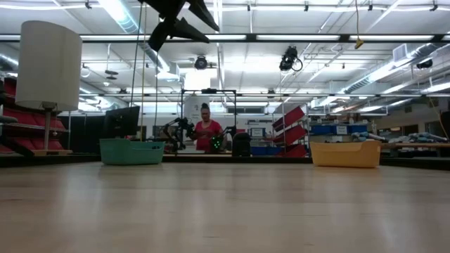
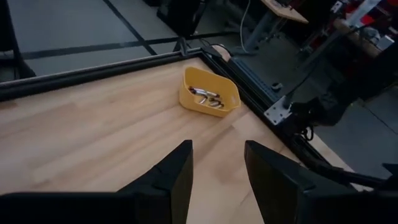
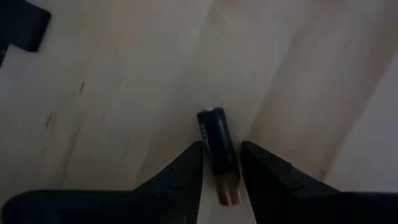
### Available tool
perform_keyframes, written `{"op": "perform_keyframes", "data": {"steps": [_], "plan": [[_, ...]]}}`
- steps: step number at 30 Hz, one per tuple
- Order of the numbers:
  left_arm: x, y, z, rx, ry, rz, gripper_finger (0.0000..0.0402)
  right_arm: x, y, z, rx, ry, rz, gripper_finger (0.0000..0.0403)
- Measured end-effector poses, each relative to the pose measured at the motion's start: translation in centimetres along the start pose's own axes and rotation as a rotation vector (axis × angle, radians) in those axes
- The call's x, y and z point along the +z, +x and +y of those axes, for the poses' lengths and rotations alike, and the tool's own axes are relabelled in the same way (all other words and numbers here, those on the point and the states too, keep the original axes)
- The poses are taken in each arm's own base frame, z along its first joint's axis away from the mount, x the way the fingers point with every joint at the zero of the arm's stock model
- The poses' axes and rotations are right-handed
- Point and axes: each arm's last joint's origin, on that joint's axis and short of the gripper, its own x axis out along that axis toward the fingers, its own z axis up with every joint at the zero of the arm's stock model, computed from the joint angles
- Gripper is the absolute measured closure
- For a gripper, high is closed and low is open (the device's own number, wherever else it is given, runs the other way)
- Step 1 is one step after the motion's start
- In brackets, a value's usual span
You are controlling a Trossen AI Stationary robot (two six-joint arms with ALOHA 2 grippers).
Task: Sort batteries
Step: Put the black battery into the blue bin
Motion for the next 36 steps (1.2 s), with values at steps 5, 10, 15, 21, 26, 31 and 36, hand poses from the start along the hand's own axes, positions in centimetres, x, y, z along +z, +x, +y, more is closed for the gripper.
{"op": "perform_keyframes", "data": {"steps": [5,10,15,21,26,31,36], "plan": [[-0.9,-0.7,-0.7,0.022,-0.052,-0.015,0.0245,-0.2,1.1,0.6,-0.062,0.000,-0.005,0.0284],[-1.7,-1.4,-1.6,-0.008,-0.088,0.000,0.0245,-0.1,1.3,0.4,-0.080,0.002,-0.007,0.0321],[-2.4,-2.2,-2.3,-0.024,-0.093,0.004,0.0245,0.1,1.0,-0.1,-0.057,-0.040,-0.012,0.0360],[-0.9,-3.4,-3.5,-0.018,-0.060,-0.021,0.0245,0.6,-0.2,-1.1,-0.062,-0.021,-0.056,0.0360],[0.1,-3.8,-4.0,-0.031,-0.007,-0.036,0.0245,0.8,-2.0,-2.3,-0.094,0.003,-0.089,0.0360],[-0.4,-3.5,-3.7,-0.016,0.016,-0.024,0.0245,0.7,-4.3,-3.6,-0.130,0.030,-0.126,0.0360],[-1.3,-2.7,-4.0,-0.062,0.005,-0.003,0.0245,0.7,-7.4,-5.0,-0.166,0.072,-0.258,0.0360]]}}
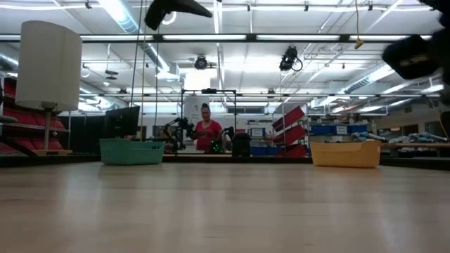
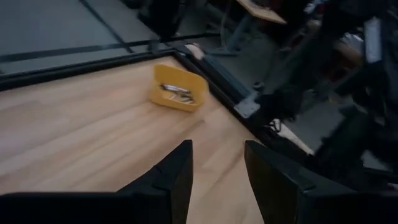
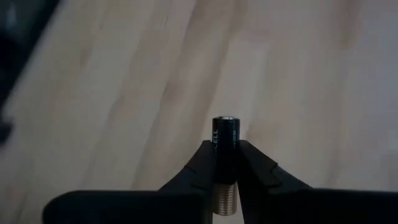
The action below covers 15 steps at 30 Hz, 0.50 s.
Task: Sort batteries
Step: Put the black battery into the blue bin
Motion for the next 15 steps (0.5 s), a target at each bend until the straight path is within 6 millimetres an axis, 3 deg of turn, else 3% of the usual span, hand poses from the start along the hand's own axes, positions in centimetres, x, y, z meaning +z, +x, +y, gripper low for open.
{"op": "perform_keyframes", "data": {"steps": [10,15], "plan": [[-3.5,5.4,-3.6,-0.331,0.069,-0.035,0.0245,4.7,-6.7,-4.9,-0.067,0.256,-0.679,0.0360],[-4.3,6.3,-4.1,-0.366,0.132,-0.083,0.0245,6.5,-9.7,-6.7,-0.074,0.343,-1.007,0.0360]]}}
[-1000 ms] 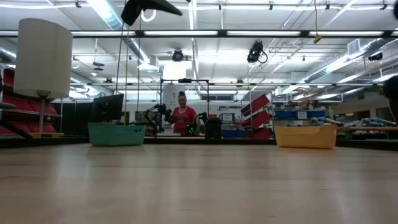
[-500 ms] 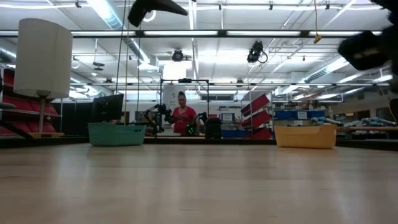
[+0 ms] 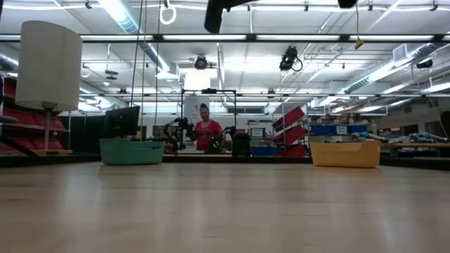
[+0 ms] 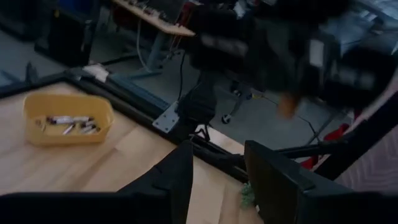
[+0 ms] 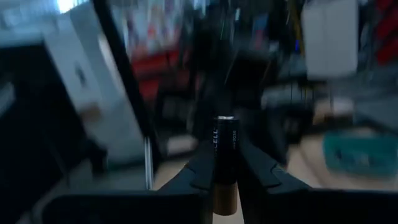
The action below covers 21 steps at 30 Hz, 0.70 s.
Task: Sort batteries
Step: Put the black battery into the blue bin
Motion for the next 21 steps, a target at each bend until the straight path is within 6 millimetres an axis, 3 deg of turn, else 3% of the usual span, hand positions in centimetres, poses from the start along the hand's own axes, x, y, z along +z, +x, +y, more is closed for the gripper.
{"op": "perform_keyframes", "data": {"steps": [4,10,21], "plan": [[0.1,0.3,-0.3,-0.029,0.073,-0.053,0.0245,1.4,0.9,-1.1,-0.036,0.089,-0.149,0.0360],[0.4,0.4,-0.2,-0.023,0.185,-0.081,0.0245,1.1,3.6,-3.6,-0.046,0.218,-0.176,0.0360],[1.5,0.7,0.7,-0.003,0.205,-0.139,0.0245,3.1,7.7,-5.0,0.003,0.160,-0.105,0.0360]]}}
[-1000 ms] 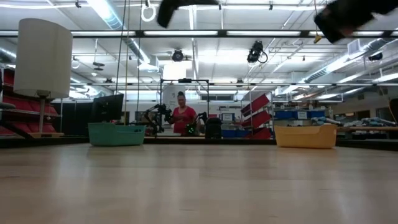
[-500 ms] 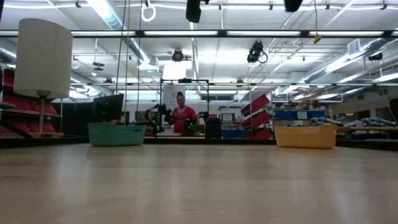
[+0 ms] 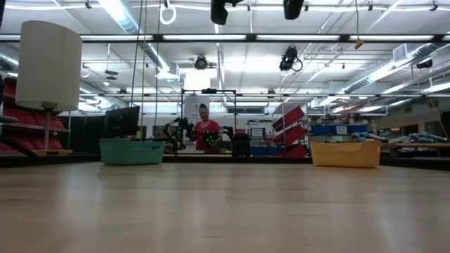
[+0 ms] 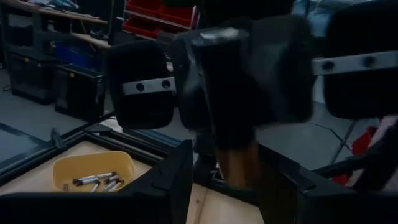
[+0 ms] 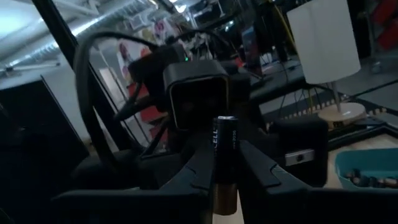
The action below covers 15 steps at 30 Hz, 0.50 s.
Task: Sort batteries
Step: Put the black battery into the blue bin
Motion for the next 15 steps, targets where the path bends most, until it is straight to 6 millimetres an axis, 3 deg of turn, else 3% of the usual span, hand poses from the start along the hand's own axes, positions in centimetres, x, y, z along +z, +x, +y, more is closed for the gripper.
{"op": "perform_keyframes", "data": {"steps": [9,15], "plan": [[0.5,-0.1,0.6,0.062,-0.007,-0.012,0.0248,-0.1,0.5,-0.1,-0.030,-0.051,0.102,0.0360],[1.1,-0.1,1.3,0.086,-0.008,-0.021,0.0297,0.0,0.0,-0.2,-0.082,-0.070,0.120,0.0354]]}}
